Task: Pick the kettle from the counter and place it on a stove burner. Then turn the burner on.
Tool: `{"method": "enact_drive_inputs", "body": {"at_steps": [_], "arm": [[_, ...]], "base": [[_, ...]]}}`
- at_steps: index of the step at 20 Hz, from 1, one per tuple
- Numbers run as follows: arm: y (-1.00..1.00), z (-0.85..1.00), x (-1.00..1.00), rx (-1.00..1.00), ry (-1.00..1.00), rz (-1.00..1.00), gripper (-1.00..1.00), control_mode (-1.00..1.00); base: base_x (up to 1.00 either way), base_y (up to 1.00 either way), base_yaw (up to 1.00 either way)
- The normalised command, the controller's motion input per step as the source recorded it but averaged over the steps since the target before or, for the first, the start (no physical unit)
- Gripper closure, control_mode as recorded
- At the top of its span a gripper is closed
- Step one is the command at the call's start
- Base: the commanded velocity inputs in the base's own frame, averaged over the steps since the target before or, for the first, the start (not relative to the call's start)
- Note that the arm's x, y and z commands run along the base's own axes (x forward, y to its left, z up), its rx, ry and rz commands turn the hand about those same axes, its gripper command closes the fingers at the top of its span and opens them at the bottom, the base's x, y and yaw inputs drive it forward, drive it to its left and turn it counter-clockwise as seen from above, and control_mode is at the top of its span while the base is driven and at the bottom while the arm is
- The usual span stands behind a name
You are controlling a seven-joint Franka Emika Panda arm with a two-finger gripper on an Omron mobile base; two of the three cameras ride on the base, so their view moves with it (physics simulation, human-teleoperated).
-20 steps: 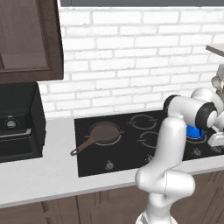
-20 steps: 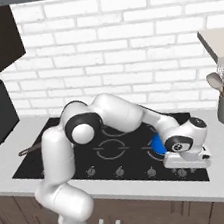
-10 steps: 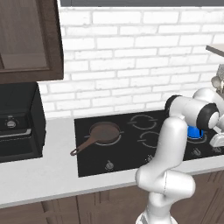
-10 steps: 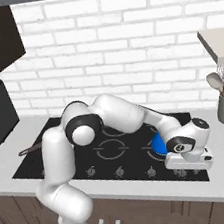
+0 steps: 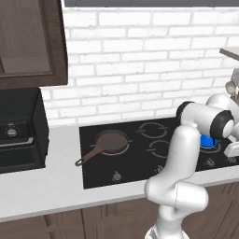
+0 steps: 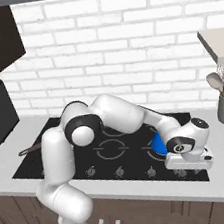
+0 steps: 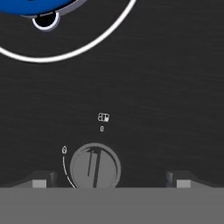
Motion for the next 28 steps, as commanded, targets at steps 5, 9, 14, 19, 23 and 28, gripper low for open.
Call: {"method": "enact_drive_inputs", "body": {"at_steps": [5, 9, 14, 19, 23, 28], "arm": [[0.1, 0.0, -0.05, -0.01, 0.0, 0.0, -1.0, -1.0], [0.28, 0.0, -0.05, -0.01, 0.0, 0.0, -1.0, -1.0], [0.18, 0.0, 0.0, -0.02, 0.0, 0.0, -1.0, -1.0], [0.02, 0.0, 0.0, 0.0, 0.0, 0.0, -1.0, -1.0], [0.0, -0.07, 0.0, 0.0, 0.0, 0.0, -1.0, -1.0], [0.0, -0.34, 0.0, 0.0, -0.06, 0.0, -1.0, -1.0]], "base": [[0.0, 0.0, 0.0], [0.0, 0.0, 0.0], [0.0, 0.0, 0.0], [0.0, 0.0, 0.0], [0.0, 0.0, 0.0], [0.0, 0.0, 0.0]]}}
